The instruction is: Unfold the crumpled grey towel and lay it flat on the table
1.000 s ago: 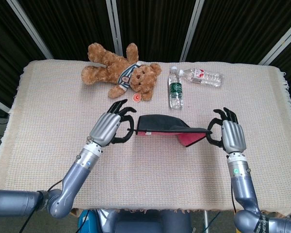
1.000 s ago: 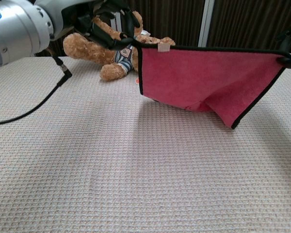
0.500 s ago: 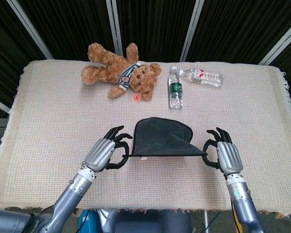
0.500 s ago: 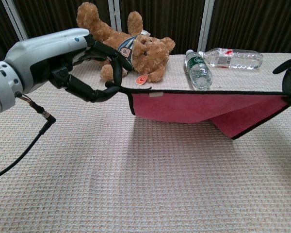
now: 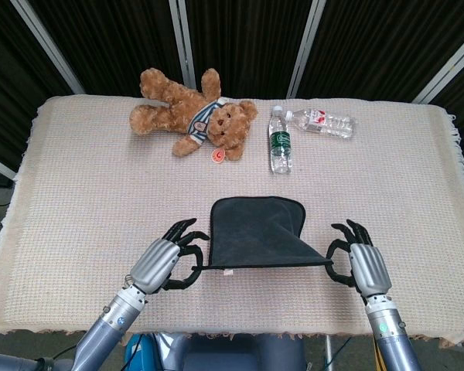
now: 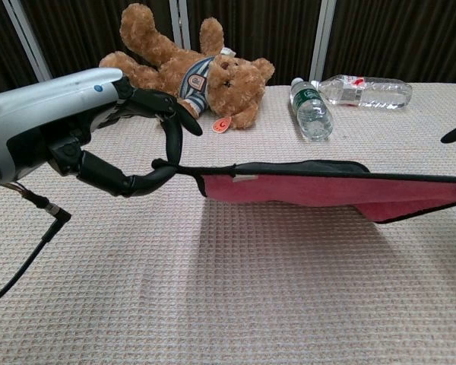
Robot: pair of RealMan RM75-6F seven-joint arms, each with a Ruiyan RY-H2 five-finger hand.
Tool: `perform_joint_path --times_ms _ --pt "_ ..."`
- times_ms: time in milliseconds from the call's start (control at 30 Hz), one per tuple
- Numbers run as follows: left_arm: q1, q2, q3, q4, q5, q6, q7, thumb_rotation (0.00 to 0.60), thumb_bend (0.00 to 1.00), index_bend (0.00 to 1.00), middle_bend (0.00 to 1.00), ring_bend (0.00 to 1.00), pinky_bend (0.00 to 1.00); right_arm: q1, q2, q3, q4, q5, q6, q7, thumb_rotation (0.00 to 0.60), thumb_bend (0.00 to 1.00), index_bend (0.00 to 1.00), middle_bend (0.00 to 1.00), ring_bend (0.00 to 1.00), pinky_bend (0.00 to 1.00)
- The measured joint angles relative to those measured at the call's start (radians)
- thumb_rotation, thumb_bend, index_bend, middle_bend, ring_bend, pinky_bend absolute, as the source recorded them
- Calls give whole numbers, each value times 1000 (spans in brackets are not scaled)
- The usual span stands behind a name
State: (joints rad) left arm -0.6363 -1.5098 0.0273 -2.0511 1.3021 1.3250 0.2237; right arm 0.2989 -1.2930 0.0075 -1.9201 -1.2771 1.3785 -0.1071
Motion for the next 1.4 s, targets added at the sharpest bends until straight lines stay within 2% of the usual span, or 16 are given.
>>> perform_joint_path --times_ms 500,733,1067,1400 --pt "86 10 64 -1 102 -10 -43 600 490 598 231 0 32 -80 -16 -84 29 -110 7 4 600 557 732 202 0 0" --pt "115 21 83 11 126 -31 -58 600 490 598 231 0 32 -100 -30 -93 45 -123 0 -9 600 557 732 202 0 0" --pt "136 -5 73 37 119 -67 -52 600 490 598 231 0 32 -113 -49 -83 72 -110 -29 -17 600 557 732 202 0 0" --pt "134 -72 33 82 58 -121 -4 600 490 597 231 0 32 -110 -67 -62 121 -67 -85 8 600 557 732 202 0 0"
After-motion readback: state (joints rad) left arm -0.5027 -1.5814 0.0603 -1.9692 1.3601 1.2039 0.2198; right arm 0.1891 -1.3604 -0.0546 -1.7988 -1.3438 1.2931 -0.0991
